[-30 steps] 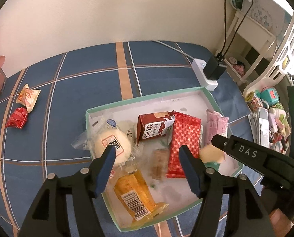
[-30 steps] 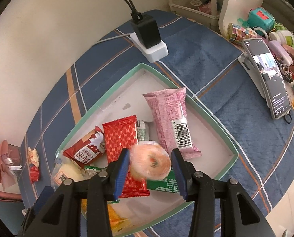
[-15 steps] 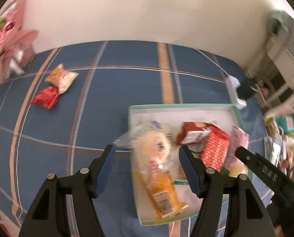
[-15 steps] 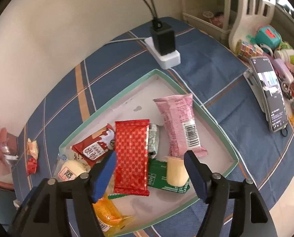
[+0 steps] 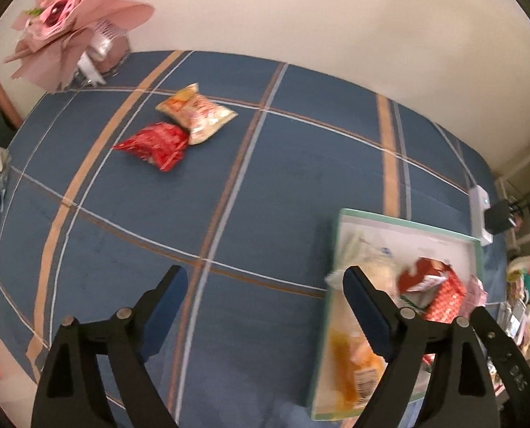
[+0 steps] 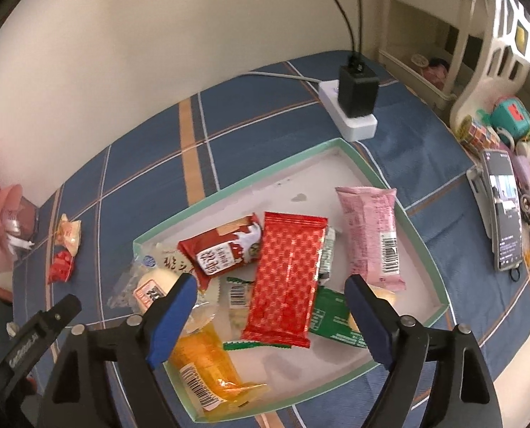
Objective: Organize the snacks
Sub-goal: 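Move both tools back toward the red and yellow packets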
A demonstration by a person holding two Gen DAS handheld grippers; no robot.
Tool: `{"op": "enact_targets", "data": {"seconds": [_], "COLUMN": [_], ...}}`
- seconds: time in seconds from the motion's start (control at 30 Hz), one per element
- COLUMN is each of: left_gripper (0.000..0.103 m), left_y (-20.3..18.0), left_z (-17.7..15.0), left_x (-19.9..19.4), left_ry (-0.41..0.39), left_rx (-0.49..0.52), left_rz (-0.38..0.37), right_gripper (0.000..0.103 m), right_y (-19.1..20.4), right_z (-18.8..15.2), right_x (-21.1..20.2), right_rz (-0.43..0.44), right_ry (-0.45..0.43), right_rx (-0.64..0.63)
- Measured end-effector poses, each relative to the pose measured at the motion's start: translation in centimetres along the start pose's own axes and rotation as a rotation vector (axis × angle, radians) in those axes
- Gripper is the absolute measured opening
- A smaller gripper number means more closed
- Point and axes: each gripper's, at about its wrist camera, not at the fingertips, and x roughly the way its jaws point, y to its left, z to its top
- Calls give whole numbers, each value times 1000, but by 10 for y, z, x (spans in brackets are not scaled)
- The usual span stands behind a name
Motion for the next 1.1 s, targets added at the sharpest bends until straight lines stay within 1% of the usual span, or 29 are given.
{"op": "enact_targets", "data": {"seconds": [0.2, 0.27, 0.3, 0.33, 0.37, 0.47, 0.63, 0.7, 0.8, 0.87, 1.03, 1.1], "left_gripper": [90, 96, 102, 103, 103, 103, 103, 103, 103, 103, 103, 103], "left_y": [22, 26, 28, 30, 31, 35, 39, 42, 51, 63, 85, 94], "left_z": [5, 5, 7, 6, 6, 4, 5, 7, 12, 17, 26, 29], "left_x": [3, 4, 7, 7, 9, 15, 15, 12, 9, 6, 1, 1], "left_ry": [4, 5, 5, 5, 5, 21, 30, 22, 11, -5, -45, -51], "left_rx": [-43, -53, -59, -61, -64, -66, -64, -65, -74, -80, -62, -64], "left_rz": [23, 24, 38, 50, 64, 72, 40, 34, 33, 50, 134, 149], "right_gripper": [87, 88, 95, 103, 103, 103, 103, 103, 103, 103, 103, 103], "right_y": [18, 23, 25, 27, 29, 37, 48, 56, 72, 86, 107, 115], "right_z": [-2, -2, -3, -3, -4, -7, -10, -12, -17, -21, -28, -29], "right_x": [-2, -2, -1, -1, -1, 0, -1, -5, -9, -9, -7, -5], "right_rz": [2, 12, 27, 35, 38, 19, 30, 48, 104, 135, 152, 156], "right_ry": [-7, -8, -6, -6, -9, -10, -14, -33, -46, -48, -44, -45], "right_rx": [-48, -62, -66, -66, -67, -91, -128, -150, -184, -216, -261, -274]}}
